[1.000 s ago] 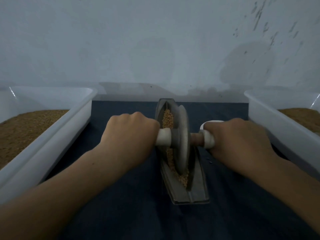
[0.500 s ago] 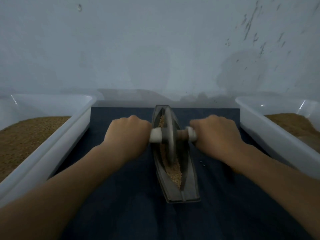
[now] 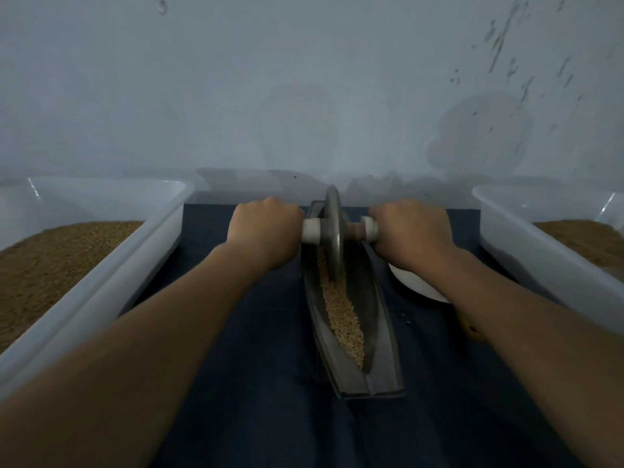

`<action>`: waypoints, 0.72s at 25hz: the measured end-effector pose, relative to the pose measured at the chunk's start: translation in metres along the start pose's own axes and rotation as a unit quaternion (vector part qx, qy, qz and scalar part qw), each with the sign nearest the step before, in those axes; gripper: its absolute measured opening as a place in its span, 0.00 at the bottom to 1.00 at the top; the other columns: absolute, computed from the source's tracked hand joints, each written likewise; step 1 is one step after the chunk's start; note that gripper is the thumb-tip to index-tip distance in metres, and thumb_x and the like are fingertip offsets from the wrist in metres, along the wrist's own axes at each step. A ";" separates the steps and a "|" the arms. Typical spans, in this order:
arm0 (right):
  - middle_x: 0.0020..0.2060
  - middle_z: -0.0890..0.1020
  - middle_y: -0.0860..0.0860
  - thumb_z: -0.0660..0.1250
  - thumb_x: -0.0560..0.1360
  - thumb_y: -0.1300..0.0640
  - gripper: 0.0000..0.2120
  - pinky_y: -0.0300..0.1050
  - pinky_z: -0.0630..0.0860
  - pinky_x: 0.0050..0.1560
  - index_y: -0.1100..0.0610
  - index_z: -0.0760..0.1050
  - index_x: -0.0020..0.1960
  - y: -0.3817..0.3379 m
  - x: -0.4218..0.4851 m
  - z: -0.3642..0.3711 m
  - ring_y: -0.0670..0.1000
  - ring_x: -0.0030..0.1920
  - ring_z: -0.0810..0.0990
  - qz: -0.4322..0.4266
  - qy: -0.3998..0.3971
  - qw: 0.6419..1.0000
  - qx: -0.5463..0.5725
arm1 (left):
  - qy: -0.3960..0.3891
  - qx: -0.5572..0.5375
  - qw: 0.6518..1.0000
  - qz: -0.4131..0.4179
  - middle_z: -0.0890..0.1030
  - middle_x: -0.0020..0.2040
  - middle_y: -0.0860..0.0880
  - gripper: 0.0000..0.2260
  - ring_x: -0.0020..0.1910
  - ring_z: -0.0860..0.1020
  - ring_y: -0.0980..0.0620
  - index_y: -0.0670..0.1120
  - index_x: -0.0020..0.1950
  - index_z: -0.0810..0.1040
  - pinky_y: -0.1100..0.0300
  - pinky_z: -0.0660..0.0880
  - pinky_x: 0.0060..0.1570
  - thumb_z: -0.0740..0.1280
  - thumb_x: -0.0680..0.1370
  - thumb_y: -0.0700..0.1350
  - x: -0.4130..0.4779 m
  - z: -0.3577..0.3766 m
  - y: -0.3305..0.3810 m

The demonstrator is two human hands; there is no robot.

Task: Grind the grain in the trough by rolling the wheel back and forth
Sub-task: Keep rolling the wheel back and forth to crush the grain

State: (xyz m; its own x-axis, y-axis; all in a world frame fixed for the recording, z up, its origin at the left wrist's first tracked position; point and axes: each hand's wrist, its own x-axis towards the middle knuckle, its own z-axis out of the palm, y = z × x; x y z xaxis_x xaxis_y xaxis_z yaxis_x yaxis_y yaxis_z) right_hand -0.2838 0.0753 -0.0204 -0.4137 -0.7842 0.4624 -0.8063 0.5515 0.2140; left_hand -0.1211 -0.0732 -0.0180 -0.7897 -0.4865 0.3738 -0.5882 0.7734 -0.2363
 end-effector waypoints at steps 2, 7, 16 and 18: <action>0.35 0.73 0.48 0.70 0.72 0.51 0.12 0.43 0.65 0.33 0.47 0.66 0.38 0.000 -0.005 -0.006 0.55 0.37 0.76 -0.009 -0.001 1.000 -0.008 | -0.010 -0.011 1.000 0.006 0.73 0.40 0.50 0.05 0.36 0.70 0.48 0.52 0.52 0.78 0.53 0.68 0.36 0.66 0.76 0.47 -0.007 -0.004 0.000; 0.26 0.62 0.42 0.75 0.62 0.49 0.20 0.37 0.49 0.28 0.43 0.62 0.35 0.010 -0.076 -0.021 0.48 0.25 0.62 -0.057 0.046 0.997 -0.014 | 0.044 0.038 0.997 0.056 0.62 0.31 0.54 0.10 0.27 0.62 0.52 0.56 0.41 0.68 0.59 0.54 0.26 0.70 0.72 0.52 -0.069 -0.019 0.004; 0.39 0.78 0.50 0.68 0.74 0.50 0.04 0.45 0.66 0.36 0.46 0.72 0.43 0.000 -0.014 0.005 0.56 0.40 0.78 0.028 -0.009 0.999 0.030 | 0.020 0.050 0.998 0.020 0.78 0.44 0.47 0.06 0.41 0.79 0.44 0.51 0.53 0.78 0.53 0.68 0.35 0.66 0.76 0.46 -0.003 -0.008 0.006; 0.41 0.80 0.51 0.67 0.74 0.51 0.05 0.46 0.68 0.37 0.47 0.71 0.42 0.001 -0.011 0.005 0.57 0.42 0.79 0.029 -0.019 0.999 0.040 | 0.017 0.054 0.998 0.024 0.79 0.46 0.47 0.07 0.43 0.80 0.44 0.51 0.53 0.79 0.53 0.68 0.35 0.66 0.76 0.46 0.001 -0.012 0.007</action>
State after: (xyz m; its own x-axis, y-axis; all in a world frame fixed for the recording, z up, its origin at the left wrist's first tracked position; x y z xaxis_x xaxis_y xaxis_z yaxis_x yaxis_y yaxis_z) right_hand -0.2820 0.0831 -0.0292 -0.4760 -0.7624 0.4383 -0.8108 0.5735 0.1169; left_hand -0.1238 -0.0634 -0.0089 -0.8123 -0.4340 0.3896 -0.5664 0.7461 -0.3499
